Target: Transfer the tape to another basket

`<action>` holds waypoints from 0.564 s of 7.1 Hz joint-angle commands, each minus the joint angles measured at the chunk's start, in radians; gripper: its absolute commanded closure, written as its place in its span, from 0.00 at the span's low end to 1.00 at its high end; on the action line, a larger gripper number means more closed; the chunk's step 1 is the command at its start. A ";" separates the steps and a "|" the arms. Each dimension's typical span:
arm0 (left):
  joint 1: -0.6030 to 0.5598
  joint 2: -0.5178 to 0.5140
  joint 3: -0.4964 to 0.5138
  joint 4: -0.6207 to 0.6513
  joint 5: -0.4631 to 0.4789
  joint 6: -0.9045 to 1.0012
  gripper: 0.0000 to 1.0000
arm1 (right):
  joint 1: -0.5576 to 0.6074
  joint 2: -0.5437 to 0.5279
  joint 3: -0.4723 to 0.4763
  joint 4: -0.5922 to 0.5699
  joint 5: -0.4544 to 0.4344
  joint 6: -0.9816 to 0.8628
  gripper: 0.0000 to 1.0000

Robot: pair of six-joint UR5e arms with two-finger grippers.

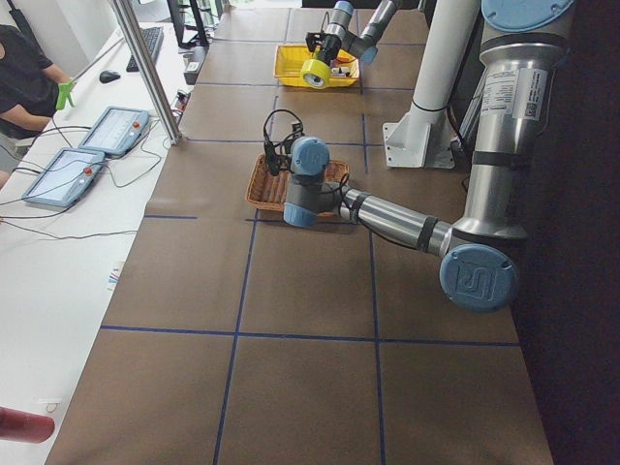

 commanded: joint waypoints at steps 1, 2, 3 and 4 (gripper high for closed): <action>0.152 -0.049 -0.108 -0.046 0.183 -0.197 0.00 | -0.051 0.088 -0.001 0.010 0.005 0.005 0.99; 0.183 -0.105 -0.105 -0.044 0.183 -0.231 0.00 | -0.063 0.099 0.002 0.010 0.025 0.002 0.98; 0.221 -0.147 -0.104 -0.043 0.186 -0.232 0.00 | -0.069 0.125 0.003 0.010 0.045 0.001 0.98; 0.252 -0.182 -0.102 -0.041 0.212 -0.232 0.00 | -0.077 0.131 0.005 0.013 0.048 0.001 0.98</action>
